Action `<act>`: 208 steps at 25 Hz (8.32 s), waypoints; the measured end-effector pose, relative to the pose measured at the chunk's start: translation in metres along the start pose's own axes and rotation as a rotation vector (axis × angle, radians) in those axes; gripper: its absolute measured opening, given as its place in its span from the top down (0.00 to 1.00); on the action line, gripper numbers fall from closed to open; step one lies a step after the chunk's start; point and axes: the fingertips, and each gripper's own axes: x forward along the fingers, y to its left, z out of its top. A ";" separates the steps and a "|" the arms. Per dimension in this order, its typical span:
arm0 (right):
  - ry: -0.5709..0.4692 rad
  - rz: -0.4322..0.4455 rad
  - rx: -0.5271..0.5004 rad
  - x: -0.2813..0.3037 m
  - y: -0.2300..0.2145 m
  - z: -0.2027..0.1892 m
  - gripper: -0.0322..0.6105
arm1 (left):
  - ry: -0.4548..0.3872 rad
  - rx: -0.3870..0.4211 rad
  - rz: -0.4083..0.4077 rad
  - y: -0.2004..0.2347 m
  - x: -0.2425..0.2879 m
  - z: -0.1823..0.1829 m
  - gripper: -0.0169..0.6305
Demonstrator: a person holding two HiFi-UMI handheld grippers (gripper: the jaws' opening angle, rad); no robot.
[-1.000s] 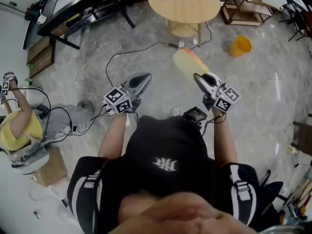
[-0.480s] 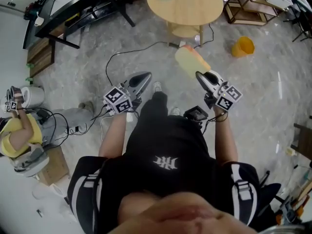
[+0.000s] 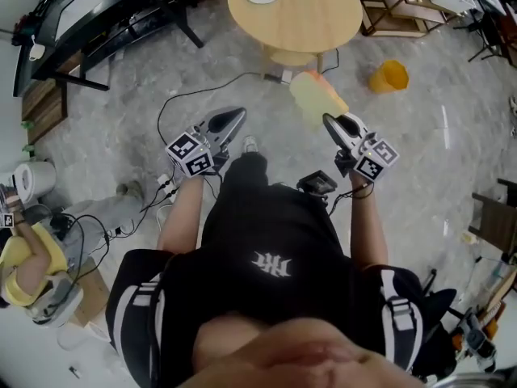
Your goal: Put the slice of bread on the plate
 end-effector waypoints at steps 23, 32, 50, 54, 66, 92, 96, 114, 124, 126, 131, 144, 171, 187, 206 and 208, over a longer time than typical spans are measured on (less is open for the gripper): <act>0.012 -0.060 -0.063 0.183 -0.055 0.075 0.81 | -0.020 -0.017 -0.062 0.197 0.021 0.088 0.96; 0.012 -0.021 -0.029 0.203 -0.118 0.096 0.81 | -0.005 -0.015 -0.032 0.227 0.070 0.101 0.96; 0.051 0.148 0.020 0.316 -0.295 0.197 0.81 | 0.044 -0.009 0.110 0.357 0.200 0.178 0.96; 0.071 0.181 0.026 0.332 -0.326 0.203 0.81 | 0.058 -0.001 0.141 0.372 0.223 0.185 0.96; 0.215 0.194 0.092 0.383 -0.376 0.206 0.81 | 0.113 -0.021 0.109 0.440 0.265 0.165 0.96; 0.629 0.219 0.408 0.464 -0.451 0.054 0.81 | 0.073 -0.014 0.127 0.556 0.303 0.075 0.96; 0.645 0.202 0.456 0.464 -0.455 0.049 0.81 | 0.075 -0.032 0.114 0.552 0.304 0.069 0.96; 0.702 0.081 0.430 0.457 -0.471 0.036 0.78 | 0.081 -0.063 0.096 0.547 0.307 0.056 0.96; 0.686 -0.017 0.212 0.459 -0.485 0.042 0.64 | 0.083 -0.046 0.086 0.545 0.308 0.058 0.96; 0.704 -0.048 0.135 0.456 -0.488 0.041 0.63 | 0.078 -0.047 0.082 0.543 0.307 0.060 0.96; 0.746 -0.105 -0.005 0.457 -0.487 0.036 0.61 | 0.070 -0.042 0.075 0.540 0.300 0.061 0.96; 0.767 -0.228 -0.207 0.450 -0.499 0.029 0.52 | 0.064 -0.028 0.066 0.521 0.295 0.061 0.96; 0.279 -0.244 -0.393 0.403 -0.378 0.203 0.86 | -0.005 0.050 0.035 0.420 0.276 0.184 0.96; 0.078 0.054 -0.371 0.354 -0.265 0.259 0.95 | -0.071 0.182 -0.001 0.340 0.292 0.249 0.96; 0.099 0.120 -0.368 0.331 -0.280 0.264 0.95 | -0.034 0.226 -0.037 0.302 0.326 0.245 0.96; 0.098 0.125 -0.370 0.332 -0.280 0.264 0.95 | -0.034 0.227 -0.037 0.304 0.326 0.246 0.96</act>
